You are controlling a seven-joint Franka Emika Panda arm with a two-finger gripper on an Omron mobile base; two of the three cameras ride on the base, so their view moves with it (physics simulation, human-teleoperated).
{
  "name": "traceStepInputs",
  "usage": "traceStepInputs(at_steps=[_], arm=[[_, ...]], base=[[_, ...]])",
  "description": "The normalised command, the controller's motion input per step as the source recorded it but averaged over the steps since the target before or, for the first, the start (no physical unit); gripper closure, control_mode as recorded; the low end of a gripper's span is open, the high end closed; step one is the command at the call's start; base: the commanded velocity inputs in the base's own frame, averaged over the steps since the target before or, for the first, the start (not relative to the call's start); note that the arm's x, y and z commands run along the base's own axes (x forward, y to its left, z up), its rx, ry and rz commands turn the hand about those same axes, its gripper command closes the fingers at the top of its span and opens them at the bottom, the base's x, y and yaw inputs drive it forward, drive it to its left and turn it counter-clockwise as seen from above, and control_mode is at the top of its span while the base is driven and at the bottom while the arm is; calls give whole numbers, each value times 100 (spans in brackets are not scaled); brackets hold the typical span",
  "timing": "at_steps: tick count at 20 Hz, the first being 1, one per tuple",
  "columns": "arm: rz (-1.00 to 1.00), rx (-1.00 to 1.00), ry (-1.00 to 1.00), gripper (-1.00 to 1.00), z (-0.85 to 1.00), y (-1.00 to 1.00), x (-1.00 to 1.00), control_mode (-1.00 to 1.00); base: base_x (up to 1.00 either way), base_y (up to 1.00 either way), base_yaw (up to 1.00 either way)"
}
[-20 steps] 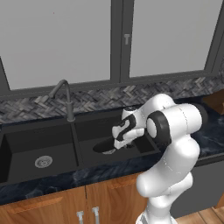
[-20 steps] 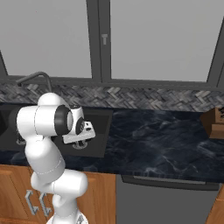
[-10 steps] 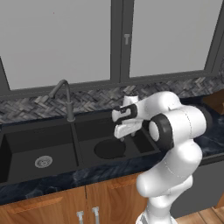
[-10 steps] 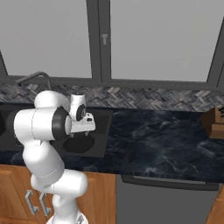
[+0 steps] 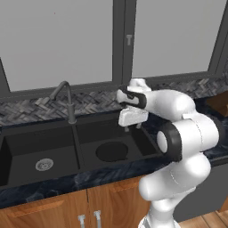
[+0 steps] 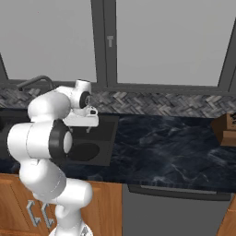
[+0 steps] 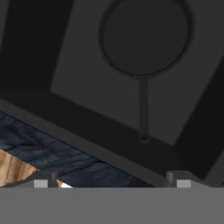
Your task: Move the pot and pan from the stove into the sink.
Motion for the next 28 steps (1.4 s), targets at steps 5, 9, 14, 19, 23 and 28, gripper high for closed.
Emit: traceStepInputs(at_steps=[5, 9, 14, 19, 23, 28], arm=[[2, 0, -13, -100, 8, 0, -100, -100], [0, 0, -26, -100, 27, 0, -100, -100], [0, 0, -34, -100, 44, 0, -93, -100], [0, 0, -36, -100, 38, -1, -94, -100], [0, 0, -42, -100, 31, -3, -89, -100], [0, 0, -43, -100, 34, -3, -85, -100]], base=[[0, 0, 0], [0, 0, 0], [0, 0, 0], [0, 0, 0], [0, 0, 0], [0, 0, 0]])
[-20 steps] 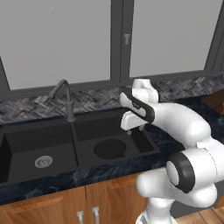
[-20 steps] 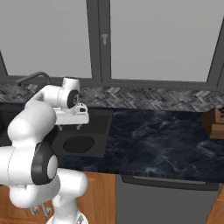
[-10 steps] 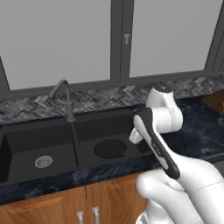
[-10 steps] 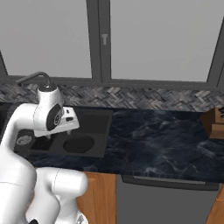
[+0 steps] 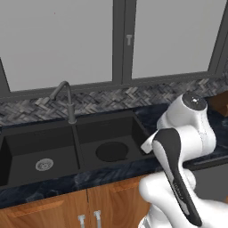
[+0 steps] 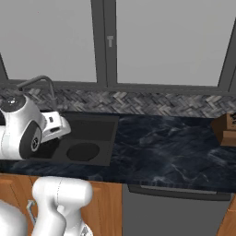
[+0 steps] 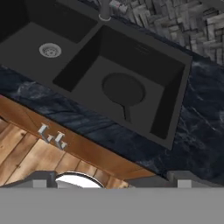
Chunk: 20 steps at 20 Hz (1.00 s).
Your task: Move the pot and pan from the stove into the sink.
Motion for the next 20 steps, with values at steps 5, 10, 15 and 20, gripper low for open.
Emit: traceStepInputs(at_steps=[5, 10, 15, 20], arm=[[0, 0, -36, -100, 38, -4, -86, -100], [5, 7, -5, -100, 30, -3, -100, -100], [1, 1, 0, -100, 0, -1, -28, -100], [0, 0, 0, -100, 0, 0, 0, -100]], base=[[0, 0, 0], [0, 0, 0], [0, 0, 0], [0, 0, 0]])
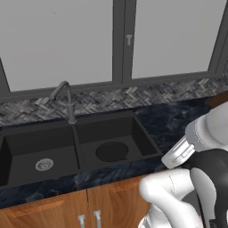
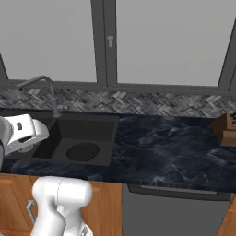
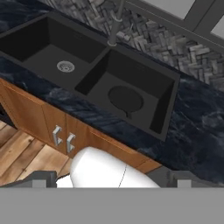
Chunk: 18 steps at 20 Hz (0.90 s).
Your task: Move the pot and pan from the stove into the sink.
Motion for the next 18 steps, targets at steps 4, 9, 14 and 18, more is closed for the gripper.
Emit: traceStepInputs(at_steps=[4, 9, 14, 18], arm=[[0, 0, 0, -100, 0, 0, 0, 100], [0, 0, 0, -100, 0, 0, 0, 100], [0, 0, 0, -100, 0, 0, 0, 100], [0, 0, 0, -100, 0, 0, 0, 100]], base=[[-26, 0, 0], [-84, 0, 0], [-83, 0, 0], [-50, 0, 1]])
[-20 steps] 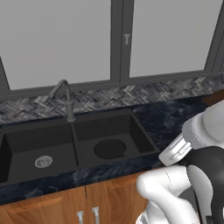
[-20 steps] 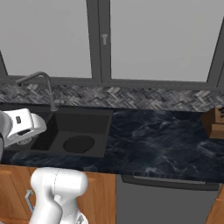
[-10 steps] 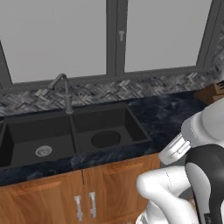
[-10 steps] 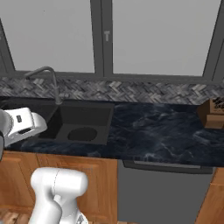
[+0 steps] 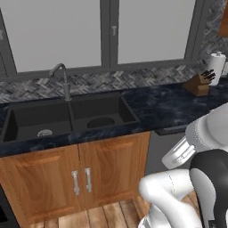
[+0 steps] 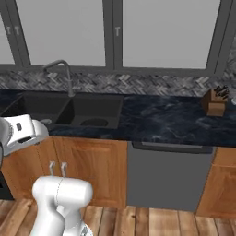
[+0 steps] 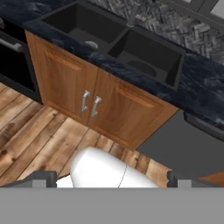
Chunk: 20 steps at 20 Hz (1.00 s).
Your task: Move the pot and pan from the stove into the sink.
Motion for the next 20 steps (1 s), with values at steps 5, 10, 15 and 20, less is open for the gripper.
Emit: traceStepInputs(at_steps=[5, 10, 15, 20], arm=[[0, 0, 0, -100, 0, 0, 0, 100], [0, 0, 0, -100, 0, 0, 0, 100], [0, 0, 0, -100, 0, 0, 0, 100], [0, 0, 0, -100, 0, 0, 0, 100]], base=[[-39, -7, 29], [-22, -5, 41], [-21, -5, 43], [-20, -4, 45]])
